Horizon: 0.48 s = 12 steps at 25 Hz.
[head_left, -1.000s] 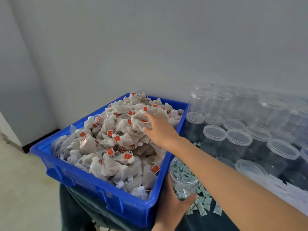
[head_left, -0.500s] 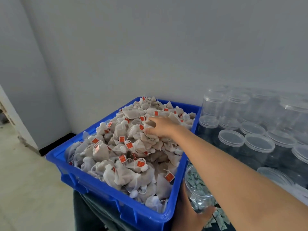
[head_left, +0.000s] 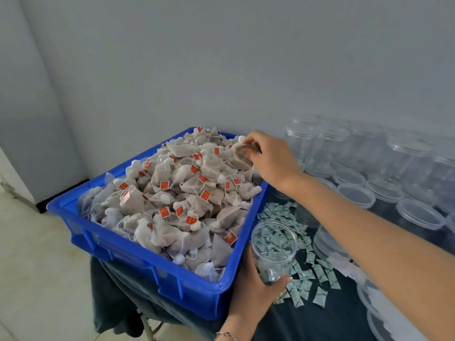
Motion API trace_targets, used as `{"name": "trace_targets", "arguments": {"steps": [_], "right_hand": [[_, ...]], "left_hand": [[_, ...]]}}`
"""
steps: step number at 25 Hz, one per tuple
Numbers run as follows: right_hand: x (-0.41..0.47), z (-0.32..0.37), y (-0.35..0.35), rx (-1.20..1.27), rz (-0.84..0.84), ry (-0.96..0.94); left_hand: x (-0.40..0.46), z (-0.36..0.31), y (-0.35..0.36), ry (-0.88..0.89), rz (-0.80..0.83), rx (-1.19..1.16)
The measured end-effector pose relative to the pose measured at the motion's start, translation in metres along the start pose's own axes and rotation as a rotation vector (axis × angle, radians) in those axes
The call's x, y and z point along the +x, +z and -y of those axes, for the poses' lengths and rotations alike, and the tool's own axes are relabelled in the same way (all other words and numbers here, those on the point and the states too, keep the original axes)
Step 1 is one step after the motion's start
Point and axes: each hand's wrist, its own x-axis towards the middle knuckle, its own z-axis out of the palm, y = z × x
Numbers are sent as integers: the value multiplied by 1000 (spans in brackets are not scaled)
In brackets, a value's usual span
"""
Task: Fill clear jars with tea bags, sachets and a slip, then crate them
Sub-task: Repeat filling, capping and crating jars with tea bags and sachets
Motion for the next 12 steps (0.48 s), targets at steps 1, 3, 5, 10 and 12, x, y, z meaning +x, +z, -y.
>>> {"name": "trace_targets", "arguments": {"steps": [1,3,5,10,12], "right_hand": [[-6,-1,-8,-11,3,-11],[-21,-4,-23,-41,23,-31],[-37,-6,-34,-111,140,-27],[-68,-11,-30,-467,867,112],[-67,-9,-14,-392,755,99]], "left_hand": [[2,6,3,21,-20,12],[4,13,7,45,-39,23],[6,16,8,44,-47,20],[7,17,10,36,-57,37],[7,17,9,44,-85,44]]}}
